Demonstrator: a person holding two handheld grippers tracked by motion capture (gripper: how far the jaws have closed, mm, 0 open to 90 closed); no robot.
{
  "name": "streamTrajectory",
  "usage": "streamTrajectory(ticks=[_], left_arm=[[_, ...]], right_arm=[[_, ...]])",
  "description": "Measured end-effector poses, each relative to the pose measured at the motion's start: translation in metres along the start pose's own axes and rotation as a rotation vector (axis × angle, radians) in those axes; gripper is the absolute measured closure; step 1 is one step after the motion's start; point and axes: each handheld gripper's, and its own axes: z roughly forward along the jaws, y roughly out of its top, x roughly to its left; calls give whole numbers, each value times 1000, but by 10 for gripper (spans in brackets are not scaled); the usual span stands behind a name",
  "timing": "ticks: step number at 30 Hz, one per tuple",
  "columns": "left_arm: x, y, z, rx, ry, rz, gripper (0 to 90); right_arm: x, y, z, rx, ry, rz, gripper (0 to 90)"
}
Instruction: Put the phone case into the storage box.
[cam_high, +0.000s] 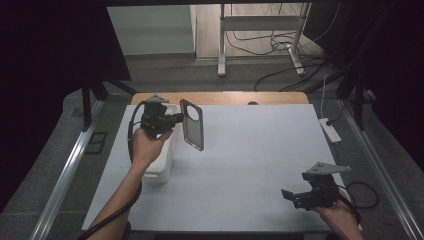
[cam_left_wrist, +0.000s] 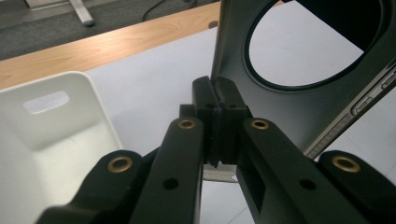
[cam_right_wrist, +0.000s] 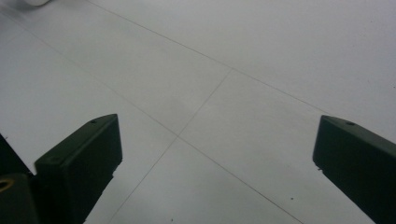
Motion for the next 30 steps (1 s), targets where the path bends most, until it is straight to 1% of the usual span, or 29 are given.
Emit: streamTrajectory(ticks=[2,5,6,7,10,13,14,18,19,21,28,30], left_arm=[[3,2,-2,-3,6,-6,889],[7,4,-7,-7,18,-13,889],[8,6,-8,-7,23,-12,888],[8,6,-8,-7,23,-12,888],[13,9,-12,-5,41,-9,888],[17,12,-15,-6,58,-13,888],[17,12,-15,-6,58,-13,889],[26,15,-21,-7,83,-25,889],[26,15,-21,-7,83,-25,888],[30,17,-23,-9,95,-32,889],[39,21,-25,-4,123,-42,888],[43,21,-25,-4,134,-51,888]], right_arm=[[-1,-1,-1,1,-3,-1,32],[-3,-4,-4,0,-28,1,19],[-5,-7,-6,1,-43,8,6],[-5,-7,-6,1,-43,8,6],[-8,-11,-11,-6,-75,30,0],[-10,-14,-16,-18,-89,45,0],[-11,-14,-16,-19,-91,47,0],[-11,-18,-20,-18,-100,51,0],[-12,-20,-21,-18,-104,56,0],[-12,-21,-23,-27,-107,70,0],[-15,-23,-28,-36,-118,82,0],[-15,-24,-29,-40,-124,86,0]])
